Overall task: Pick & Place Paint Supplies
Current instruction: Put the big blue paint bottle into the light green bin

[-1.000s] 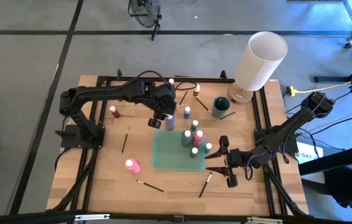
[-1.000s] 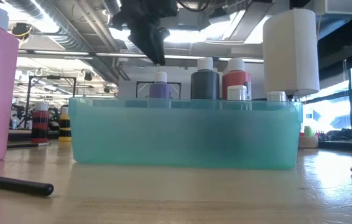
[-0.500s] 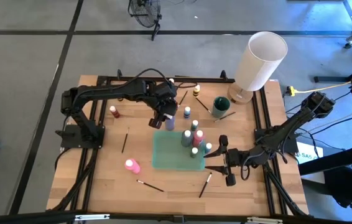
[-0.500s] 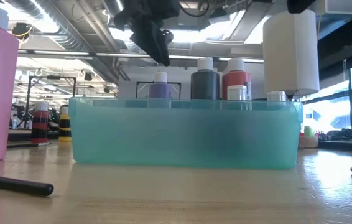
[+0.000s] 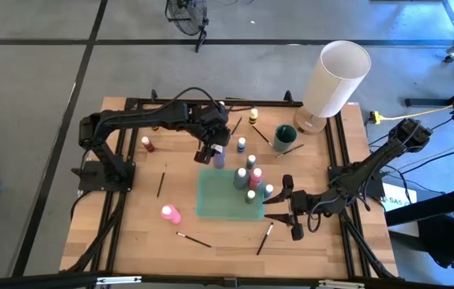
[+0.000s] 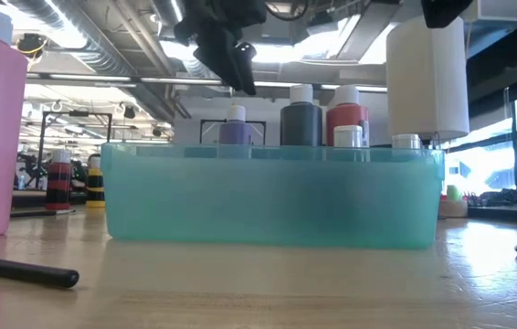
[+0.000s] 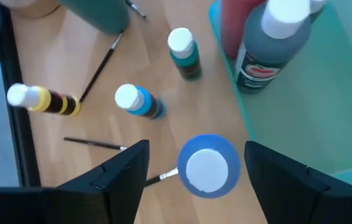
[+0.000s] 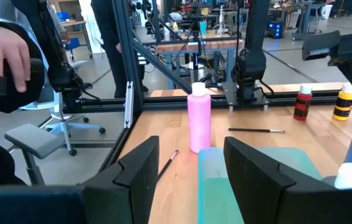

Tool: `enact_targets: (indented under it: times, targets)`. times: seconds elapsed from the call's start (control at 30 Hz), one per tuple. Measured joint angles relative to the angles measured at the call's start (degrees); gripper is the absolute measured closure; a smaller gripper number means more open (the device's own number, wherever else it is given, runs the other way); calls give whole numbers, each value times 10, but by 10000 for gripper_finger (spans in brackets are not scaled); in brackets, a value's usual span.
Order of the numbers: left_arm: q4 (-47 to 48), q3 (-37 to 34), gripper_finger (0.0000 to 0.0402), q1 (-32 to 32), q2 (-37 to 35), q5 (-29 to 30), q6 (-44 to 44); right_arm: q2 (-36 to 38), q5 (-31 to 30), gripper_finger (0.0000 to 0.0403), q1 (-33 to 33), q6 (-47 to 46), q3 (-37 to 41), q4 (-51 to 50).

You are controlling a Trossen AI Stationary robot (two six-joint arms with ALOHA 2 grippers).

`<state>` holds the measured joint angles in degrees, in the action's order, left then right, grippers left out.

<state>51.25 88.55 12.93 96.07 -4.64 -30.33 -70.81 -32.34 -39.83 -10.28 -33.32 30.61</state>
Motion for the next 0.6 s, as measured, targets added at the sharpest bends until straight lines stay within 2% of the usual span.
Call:
enact_targets:
  times: [0.6]
  targets:
    - [21, -1, 142, 12, 29, 6, 6, 0, 0, 220, 0, -11, 0, -4]
